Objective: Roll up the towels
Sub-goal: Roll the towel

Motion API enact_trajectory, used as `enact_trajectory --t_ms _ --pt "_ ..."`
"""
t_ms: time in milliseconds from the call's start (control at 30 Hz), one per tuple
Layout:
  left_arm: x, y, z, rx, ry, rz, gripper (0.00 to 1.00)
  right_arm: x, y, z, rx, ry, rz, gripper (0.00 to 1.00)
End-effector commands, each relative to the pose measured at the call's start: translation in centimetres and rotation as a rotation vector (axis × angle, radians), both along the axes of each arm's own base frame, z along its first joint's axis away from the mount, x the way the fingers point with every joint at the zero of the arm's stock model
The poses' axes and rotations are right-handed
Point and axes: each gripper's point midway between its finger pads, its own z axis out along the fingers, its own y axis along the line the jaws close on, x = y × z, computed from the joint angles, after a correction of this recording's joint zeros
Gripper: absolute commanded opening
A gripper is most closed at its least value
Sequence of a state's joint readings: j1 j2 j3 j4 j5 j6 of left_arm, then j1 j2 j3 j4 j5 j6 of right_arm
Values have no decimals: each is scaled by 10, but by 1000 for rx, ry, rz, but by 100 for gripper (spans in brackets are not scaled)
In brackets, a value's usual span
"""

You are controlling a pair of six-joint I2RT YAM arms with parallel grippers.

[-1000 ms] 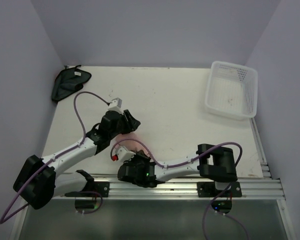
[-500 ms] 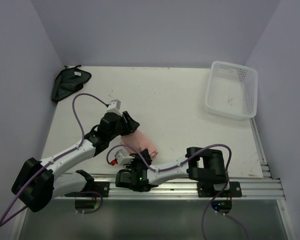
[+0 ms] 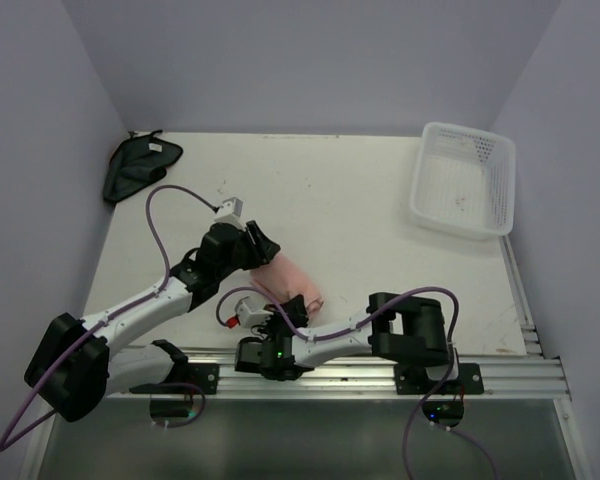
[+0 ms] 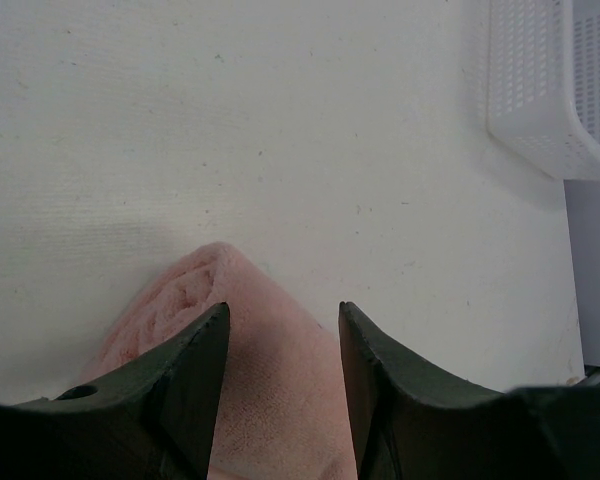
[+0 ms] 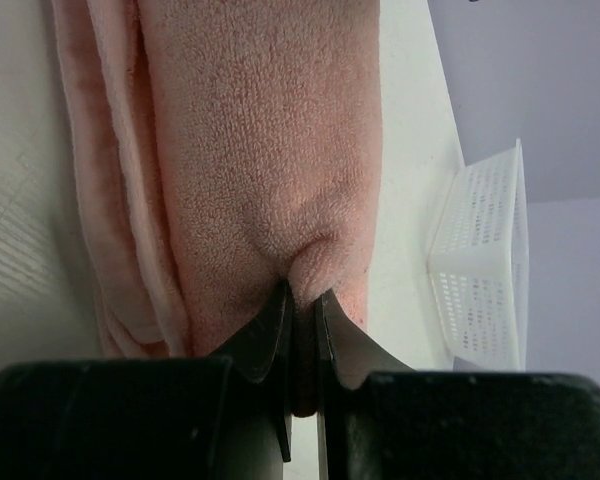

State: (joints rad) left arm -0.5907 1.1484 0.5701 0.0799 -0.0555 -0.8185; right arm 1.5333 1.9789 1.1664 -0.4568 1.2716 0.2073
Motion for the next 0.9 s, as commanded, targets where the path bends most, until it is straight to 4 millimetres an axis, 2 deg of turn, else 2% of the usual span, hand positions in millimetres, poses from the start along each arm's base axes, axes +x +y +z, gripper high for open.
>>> enact_trajectory --t_ms 0,300,667,867 --pt "5 -4 16 -27 -35 -10 52 -5 9 3 14 -12 15 0" --pt "-7 -6 13 -74 -20 -28 52 -22 25 -12 60 106 86 0" --pt "-23 -2 25 -112 -31 -45 52 -30 39 -22 85 194 129 0" --pt "-35 -5 9 -141 4 -72 52 -36 46 -24 116 243 154 0"
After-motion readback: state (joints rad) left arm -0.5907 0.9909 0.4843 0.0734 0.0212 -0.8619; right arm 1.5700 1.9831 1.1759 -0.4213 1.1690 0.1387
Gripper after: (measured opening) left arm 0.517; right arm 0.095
